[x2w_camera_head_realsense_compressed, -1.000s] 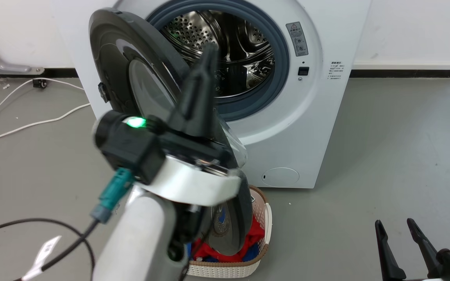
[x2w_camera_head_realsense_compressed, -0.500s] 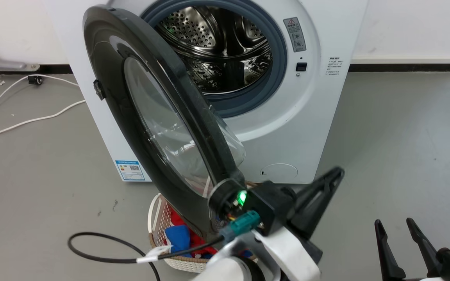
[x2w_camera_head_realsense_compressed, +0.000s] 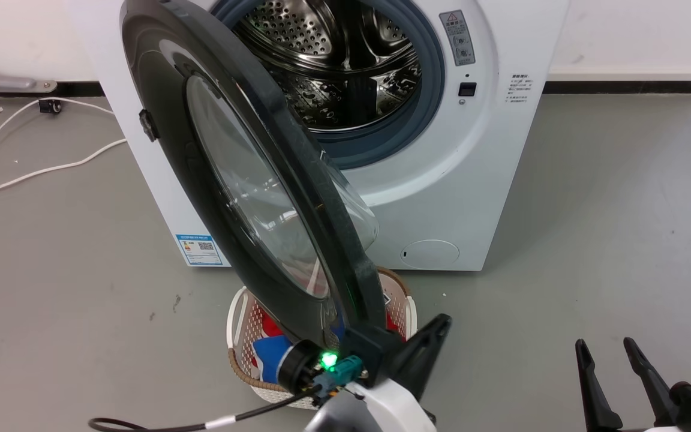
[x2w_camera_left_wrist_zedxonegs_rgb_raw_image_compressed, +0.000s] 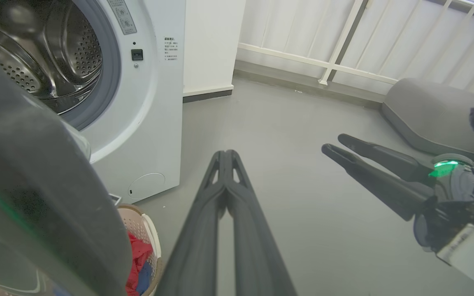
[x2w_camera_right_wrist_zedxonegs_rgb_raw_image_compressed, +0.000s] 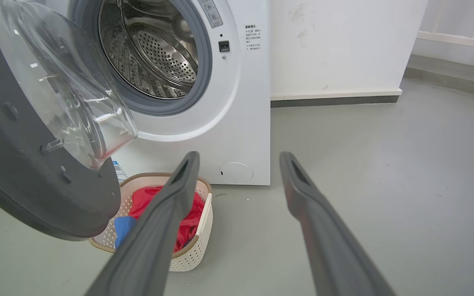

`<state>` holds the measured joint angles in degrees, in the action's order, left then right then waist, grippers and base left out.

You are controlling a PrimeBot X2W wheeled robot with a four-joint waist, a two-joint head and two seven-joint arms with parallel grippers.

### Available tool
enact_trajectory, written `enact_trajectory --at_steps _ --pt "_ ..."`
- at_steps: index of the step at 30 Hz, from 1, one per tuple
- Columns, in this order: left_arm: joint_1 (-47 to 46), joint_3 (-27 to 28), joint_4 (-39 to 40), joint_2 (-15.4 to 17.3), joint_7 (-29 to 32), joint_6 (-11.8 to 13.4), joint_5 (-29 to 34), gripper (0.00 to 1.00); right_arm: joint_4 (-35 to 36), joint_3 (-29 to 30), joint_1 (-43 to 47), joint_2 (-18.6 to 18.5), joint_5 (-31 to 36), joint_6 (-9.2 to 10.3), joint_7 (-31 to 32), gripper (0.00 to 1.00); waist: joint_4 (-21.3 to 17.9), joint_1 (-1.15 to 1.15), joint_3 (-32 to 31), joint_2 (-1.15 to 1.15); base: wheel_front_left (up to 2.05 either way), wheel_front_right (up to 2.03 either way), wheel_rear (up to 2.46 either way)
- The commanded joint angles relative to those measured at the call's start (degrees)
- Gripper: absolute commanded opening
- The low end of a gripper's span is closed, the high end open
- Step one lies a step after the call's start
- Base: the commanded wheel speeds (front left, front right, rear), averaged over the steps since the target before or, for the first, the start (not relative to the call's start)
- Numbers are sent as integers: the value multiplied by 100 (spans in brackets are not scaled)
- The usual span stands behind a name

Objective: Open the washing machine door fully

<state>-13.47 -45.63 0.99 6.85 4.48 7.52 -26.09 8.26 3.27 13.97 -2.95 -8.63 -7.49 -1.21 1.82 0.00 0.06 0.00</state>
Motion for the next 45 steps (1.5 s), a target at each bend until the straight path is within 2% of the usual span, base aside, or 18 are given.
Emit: enact_trajectory --at_steps 1,11,20,38,45 --pt "19 85 -71 63 -45 70 9 0 -20 -13 -81 10 -45 0 -21 100 0 0 36 0 0 0 0" --pt "-246 497 -438 95 -271 237 -88 0 -159 -60 -212 10 -119 0 -83 100 -56 0 201 0 0 0 0" --pt "-84 548 -446 83 -265 384 -177 0 -262 -17 -194 10 -189 1 -126 100 -1 0 157 0 0 0 0" --pt "311 529 -55 390 -161 574 -197 0 -369 103 -154 9 -298 0 -89 100 729 0 -24 0 0 0 0" --pt "472 623 175 578 -124 737 -197 0 -392 107 -180 9 -289 0 -66 100 1020 0 -33 0 0 0 0"
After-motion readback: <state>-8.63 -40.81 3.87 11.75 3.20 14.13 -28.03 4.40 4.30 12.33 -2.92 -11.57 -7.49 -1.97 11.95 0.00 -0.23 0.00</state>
